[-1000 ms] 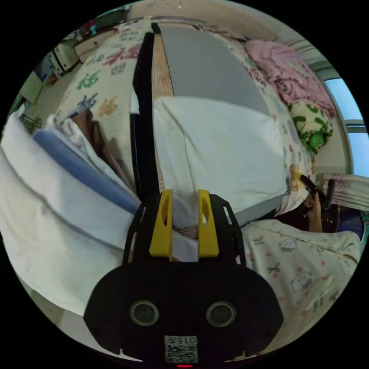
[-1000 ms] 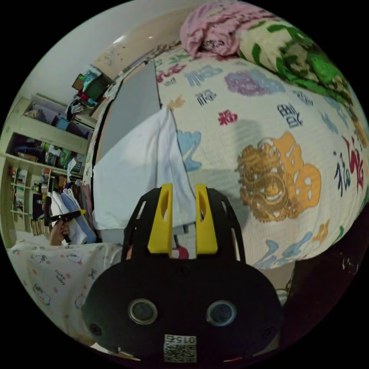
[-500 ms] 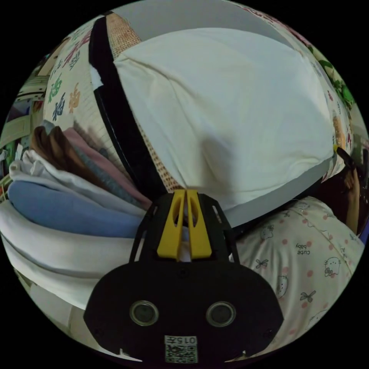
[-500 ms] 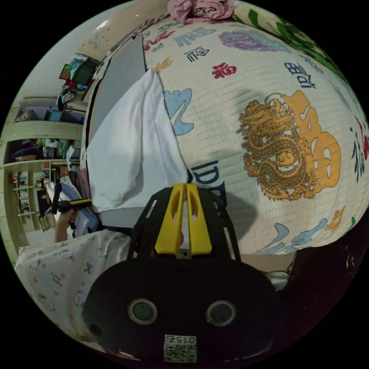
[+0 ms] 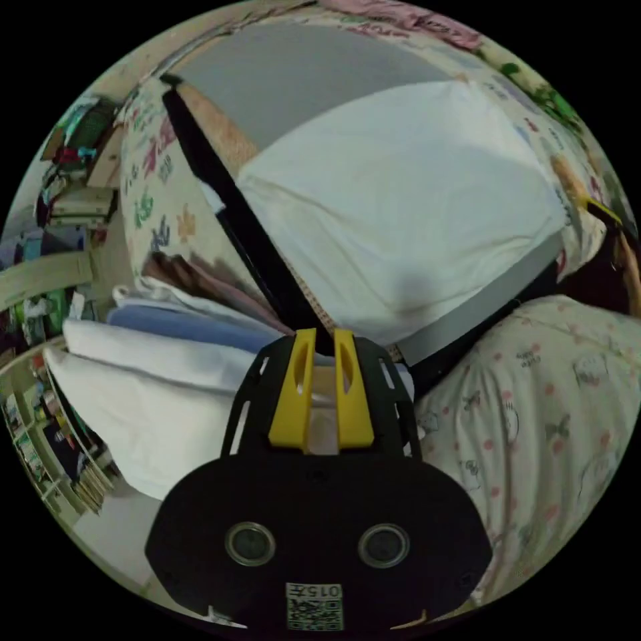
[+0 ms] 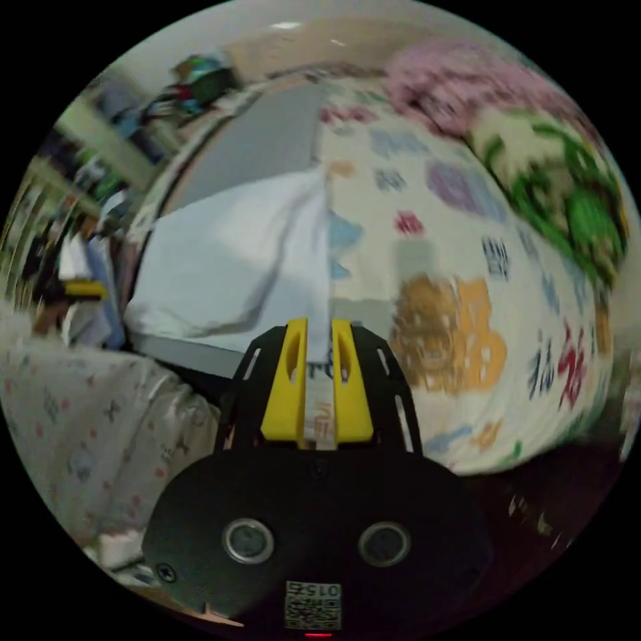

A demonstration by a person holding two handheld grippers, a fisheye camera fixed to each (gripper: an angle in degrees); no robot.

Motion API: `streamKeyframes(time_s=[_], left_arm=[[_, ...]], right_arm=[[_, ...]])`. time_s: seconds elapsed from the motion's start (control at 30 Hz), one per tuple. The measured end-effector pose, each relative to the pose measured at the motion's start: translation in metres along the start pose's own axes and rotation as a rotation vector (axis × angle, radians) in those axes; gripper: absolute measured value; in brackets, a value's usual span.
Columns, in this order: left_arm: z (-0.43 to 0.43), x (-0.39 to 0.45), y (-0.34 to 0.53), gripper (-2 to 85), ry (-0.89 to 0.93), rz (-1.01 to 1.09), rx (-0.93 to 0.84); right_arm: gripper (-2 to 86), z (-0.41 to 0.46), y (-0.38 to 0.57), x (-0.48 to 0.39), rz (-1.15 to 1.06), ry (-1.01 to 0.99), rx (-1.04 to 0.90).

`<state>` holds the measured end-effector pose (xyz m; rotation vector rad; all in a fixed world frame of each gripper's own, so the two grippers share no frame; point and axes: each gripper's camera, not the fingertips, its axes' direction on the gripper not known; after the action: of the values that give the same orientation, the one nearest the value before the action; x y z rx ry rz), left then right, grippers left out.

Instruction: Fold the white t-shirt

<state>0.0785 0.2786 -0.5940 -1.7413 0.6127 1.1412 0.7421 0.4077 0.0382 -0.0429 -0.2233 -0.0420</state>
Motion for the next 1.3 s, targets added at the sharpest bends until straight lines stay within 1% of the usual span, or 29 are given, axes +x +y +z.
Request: streamKeyframes(time_s=[0.03,0.07,0.1,0.17,0.2,0.27,0.37,0.43,0.53,0.6,0.73,0.83,0.9,0.93,0.97,1.0,1.03,1.07,1.1,1.13,1.17,1.2,1.27,1.3], left_arm=[[-0.01,0.004,0.002,5.1,-0.007,0.041,0.042],[-0.025,0.016,0.005,6.1,-0.013,0.145,0.113],[-0.031,0.031,0.004,7.0,0.011,0.264,0.158],[-0.031,0.057,-0.007,7.7,0.074,0.418,0.188],[-0.029,0.075,-0.015,8.0,0.115,0.503,0.212],[-0.022,0.098,-0.026,8.5,0.164,0.616,0.25],[0.004,0.13,-0.047,8.9,0.139,0.718,0.185],[0.023,0.144,-0.056,8.7,0.113,0.755,0.142],[0.052,0.155,-0.067,7.4,0.122,0.767,0.082],[0.075,0.152,-0.072,4.8,0.101,0.719,0.034],[0.086,0.132,-0.065,0.8,0.187,0.677,0.045],[0.077,0.093,-0.059,0.1,0.283,0.599,0.105],[0.05,0.044,-0.061,0.0,0.275,0.56,0.206],[0.041,0.027,-0.065,0.0,0.261,0.545,0.23],[0.022,-0.01,-0.079,0.1,0.234,0.493,0.273],[0.0,-0.052,-0.096,0.3,0.193,0.406,0.341],[-0.011,-0.074,-0.105,0.4,0.166,0.346,0.385],[-0.029,-0.118,-0.12,0.8,0.115,0.186,0.48],[-0.043,-0.158,-0.128,1.6,0.089,0.026,0.584],[-0.048,-0.174,-0.128,1.9,0.083,-0.053,0.633],[-0.052,-0.202,-0.124,3.3,0.071,-0.22,0.698],[-0.052,-0.22,-0.115,4.3,0.066,-0.339,0.732],[-0.042,-0.224,-0.092,5.4,0.105,-0.366,0.792],[-0.027,-0.216,-0.08,6.0,0.134,-0.3,0.805]], right_arm=[[7.4,-0.008,0.008,-0.017,-0.163,-0.021,0.077],[8.1,-0.007,0.014,-0.034,-0.307,-0.024,0.111],[8.7,-0.004,0.016,-0.042,-0.385,-0.025,0.107],[9.9,0.026,0.025,-0.07,-0.638,-0.034,-0.007],[10.0,0.035,0.029,-0.075,-0.688,-0.034,-0.047],[10.2,0.074,0.045,-0.086,-0.83,-0.011,-0.19],[10.2,0.11,0.066,-0.084,-0.921,0.023,-0.258],[9.4,0.128,0.073,-0.079,-0.935,0.033,-0.292],[5.1,0.15,0.083,-0.071,-0.936,0.078,-0.33],[3.6,0.16,0.083,-0.063,-0.903,0.091,-0.348],[1.7,0.164,0.064,-0.034,-0.746,-0.089,-0.363],[1.0,0.151,0.042,-0.019,-0.728,-0.132,-0.294],[0.8,0.136,0.007,-0.01,-0.723,-0.117,-0.22],[0.8,0.124,-0.03,-0.005,-0.693,-0.113,-0.165],[0.8,0.111,-0.072,-0.002,-0.653,-0.112,-0.089],[1.0,0.104,-0.095,-0.002,-0.628,-0.103,-0.04],[1.4,0.09,-0.138,-0.005,-0.557,-0.053,0.077],[2.2,0.079,-0.177,-0.009,-0.473,0.008,0.208],[2.6,0.075,-0.194,-0.01,-0.411,0.035,0.266],[3.8,0.069,-0.224,-0.013,-0.287,0.063,0.334],[4.6,0.066,-0.244,-0.018,-0.251,0.03,0.362],[4.9,0.066,-0.25,-0.022,-0.252,0.003,0.373],[6.1,0.078,-0.257,-0.039,-0.347,-0.069,0.361],[6.6,0.086,-0.255,-0.044,-0.377,-0.067,0.346]])
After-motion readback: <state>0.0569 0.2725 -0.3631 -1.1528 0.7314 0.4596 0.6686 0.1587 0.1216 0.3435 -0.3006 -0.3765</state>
